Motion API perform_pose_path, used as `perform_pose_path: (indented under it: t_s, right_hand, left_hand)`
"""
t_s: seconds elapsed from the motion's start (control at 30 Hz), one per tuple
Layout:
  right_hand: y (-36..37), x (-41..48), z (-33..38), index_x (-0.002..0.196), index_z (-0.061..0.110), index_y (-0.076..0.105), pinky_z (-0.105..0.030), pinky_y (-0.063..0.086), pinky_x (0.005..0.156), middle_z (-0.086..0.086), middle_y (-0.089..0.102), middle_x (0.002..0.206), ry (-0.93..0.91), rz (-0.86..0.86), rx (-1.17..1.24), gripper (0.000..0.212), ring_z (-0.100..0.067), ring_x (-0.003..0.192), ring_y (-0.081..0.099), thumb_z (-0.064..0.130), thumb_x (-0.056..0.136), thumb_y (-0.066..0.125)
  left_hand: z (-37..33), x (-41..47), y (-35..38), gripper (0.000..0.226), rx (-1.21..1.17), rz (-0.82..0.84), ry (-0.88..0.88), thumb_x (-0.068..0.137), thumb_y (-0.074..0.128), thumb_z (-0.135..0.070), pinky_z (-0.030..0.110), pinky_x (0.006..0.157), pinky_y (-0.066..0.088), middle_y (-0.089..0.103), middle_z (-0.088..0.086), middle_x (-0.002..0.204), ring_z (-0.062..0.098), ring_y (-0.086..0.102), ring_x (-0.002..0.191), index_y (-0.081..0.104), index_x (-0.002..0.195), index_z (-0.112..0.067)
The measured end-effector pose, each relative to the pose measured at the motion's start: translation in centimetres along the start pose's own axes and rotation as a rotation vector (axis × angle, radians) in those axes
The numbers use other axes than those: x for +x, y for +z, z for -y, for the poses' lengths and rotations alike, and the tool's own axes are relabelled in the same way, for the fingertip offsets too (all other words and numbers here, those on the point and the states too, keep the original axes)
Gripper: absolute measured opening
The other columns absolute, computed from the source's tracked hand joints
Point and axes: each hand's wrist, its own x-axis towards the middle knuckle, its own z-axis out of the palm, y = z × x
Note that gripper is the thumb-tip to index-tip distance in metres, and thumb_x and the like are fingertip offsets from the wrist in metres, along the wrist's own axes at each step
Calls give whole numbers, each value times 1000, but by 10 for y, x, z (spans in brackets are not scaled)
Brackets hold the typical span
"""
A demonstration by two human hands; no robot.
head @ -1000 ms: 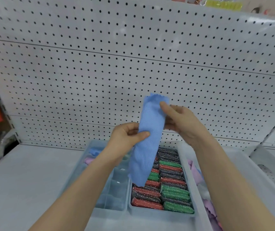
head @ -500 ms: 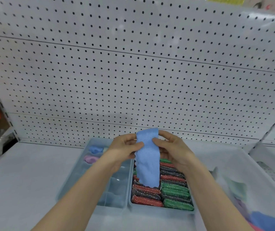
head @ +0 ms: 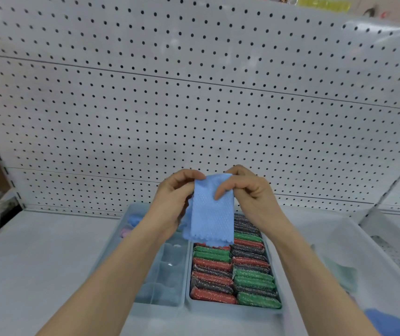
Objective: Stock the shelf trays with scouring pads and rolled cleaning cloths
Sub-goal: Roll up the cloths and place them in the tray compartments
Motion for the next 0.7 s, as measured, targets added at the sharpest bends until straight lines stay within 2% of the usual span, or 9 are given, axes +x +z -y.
perform_pose_path:
  t_s: [0.1, 0.17, 0.23, 0.33, 0.43, 0.57, 0.63, 0.7]
  right_hand:
    - [1, 1, -5, 74, 21, 74, -21, 38, 66, 0, 51, 80, 29, -53, 78, 47, -14, 75, 50, -11, 90, 43]
    - [2, 2, -9, 76, 26, 75, -29, 36, 66, -4, 50, 80, 40, -87, 75, 50, -26, 75, 49, -9, 93, 44]
    - [2, 4, -13, 73, 34, 74, -34, 35, 67, -5, 51, 83, 43, -105, 39, 53, -30, 79, 49, -6, 91, 45]
    - [4, 7, -15, 63, 41, 70, -26, 37, 69, 9, 51, 83, 76, -119, 8, 65, -17, 81, 51, -15, 88, 44]
    - [2, 9, -15, 55, 38, 66, -18, 35, 68, 19, 49, 78, 107, -144, 15, 70, -5, 78, 49, -21, 84, 42]
    - [1, 12, -20, 52, 33, 63, -28, 37, 71, 13, 51, 80, 115, -208, 77, 68, -8, 78, 49, -23, 81, 39]
    - [1, 11, -20, 53, 31, 63, -30, 39, 69, 5, 52, 84, 132, -226, 133, 67, -9, 78, 50, -23, 84, 37]
    - [-1, 8, -21, 61, 28, 69, -32, 45, 68, 0, 54, 91, 134, -192, 171, 63, -14, 82, 54, -20, 89, 39]
  left_hand:
    - [4, 2, -2, 12, -25, 49, -55, 95, 55, -10, 20, 50, 44, 67, 3, 83, 13, 58, 61, 64, 102, -12]
    - [8, 1, -4, 20, -30, 100, -84, 98, 52, -19, 23, 60, 53, 72, 4, 91, 14, 67, 75, 66, 109, -9]
    - [10, 2, -5, 29, -30, 127, -122, 100, 48, -26, 25, 63, 54, 73, 5, 95, 16, 70, 80, 67, 112, -7]
    - [9, 4, -5, 41, -53, 137, -181, 99, 45, -40, 30, 70, 56, 73, 5, 95, 19, 71, 84, 68, 108, -8]
    - [11, 4, -5, 48, -54, 155, -219, 92, 47, -52, 32, 78, 56, 73, 5, 96, 19, 71, 89, 68, 103, -9]
    - [18, 1, -4, 45, 107, 235, -191, 79, 68, -36, 32, 85, 55, 73, 7, 109, 20, 69, 99, 64, 114, -7]
    - [21, 0, -1, 32, 176, 236, -177, 85, 69, -25, 28, 76, 54, 73, 6, 105, 18, 69, 92, 65, 111, -8]
    - [23, 0, 0, 27, 143, 195, -190, 89, 66, -17, 30, 73, 56, 74, 8, 104, 22, 71, 91, 65, 113, -6]
